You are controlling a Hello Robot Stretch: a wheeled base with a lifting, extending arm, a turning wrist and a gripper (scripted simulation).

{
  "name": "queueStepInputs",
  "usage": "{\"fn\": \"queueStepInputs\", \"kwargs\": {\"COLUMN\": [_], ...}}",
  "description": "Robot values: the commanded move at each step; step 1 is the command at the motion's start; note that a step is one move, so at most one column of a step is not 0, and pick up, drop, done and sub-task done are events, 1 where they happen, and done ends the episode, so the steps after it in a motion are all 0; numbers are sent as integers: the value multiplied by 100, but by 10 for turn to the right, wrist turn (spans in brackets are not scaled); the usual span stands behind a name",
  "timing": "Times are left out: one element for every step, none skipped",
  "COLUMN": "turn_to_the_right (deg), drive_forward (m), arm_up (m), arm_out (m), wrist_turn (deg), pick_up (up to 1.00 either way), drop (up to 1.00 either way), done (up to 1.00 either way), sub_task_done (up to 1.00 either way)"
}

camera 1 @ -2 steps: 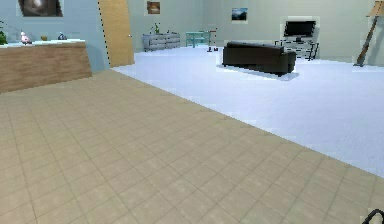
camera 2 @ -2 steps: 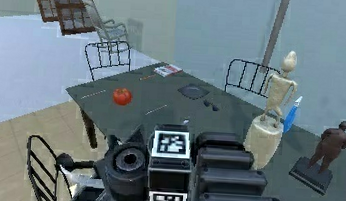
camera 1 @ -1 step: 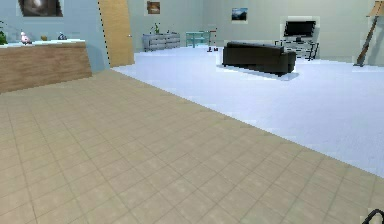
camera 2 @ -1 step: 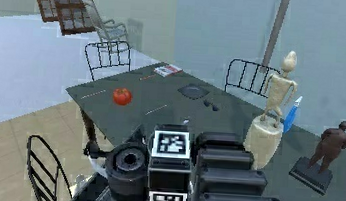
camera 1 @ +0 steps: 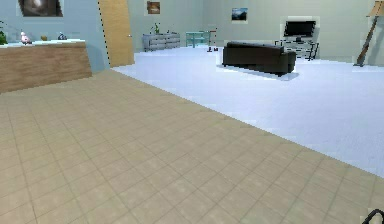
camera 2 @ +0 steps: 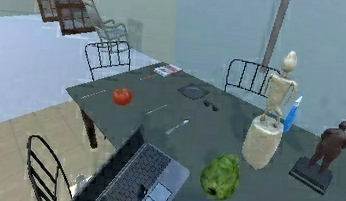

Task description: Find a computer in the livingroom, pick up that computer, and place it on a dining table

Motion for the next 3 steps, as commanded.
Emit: {"fn": "queueStepInputs", "kwargs": {"turn_to_the_right": [0,0,0], "drive_forward": [0,0,0], "arm_up": [-32,0,10], "arm_out": [0,0,0], "wrist_turn": [0,0,0], "pick_up": [0,100,0], "drop": [0,0,0], "done": [0,0,0], "sub_task_done": [0,0,0]}}
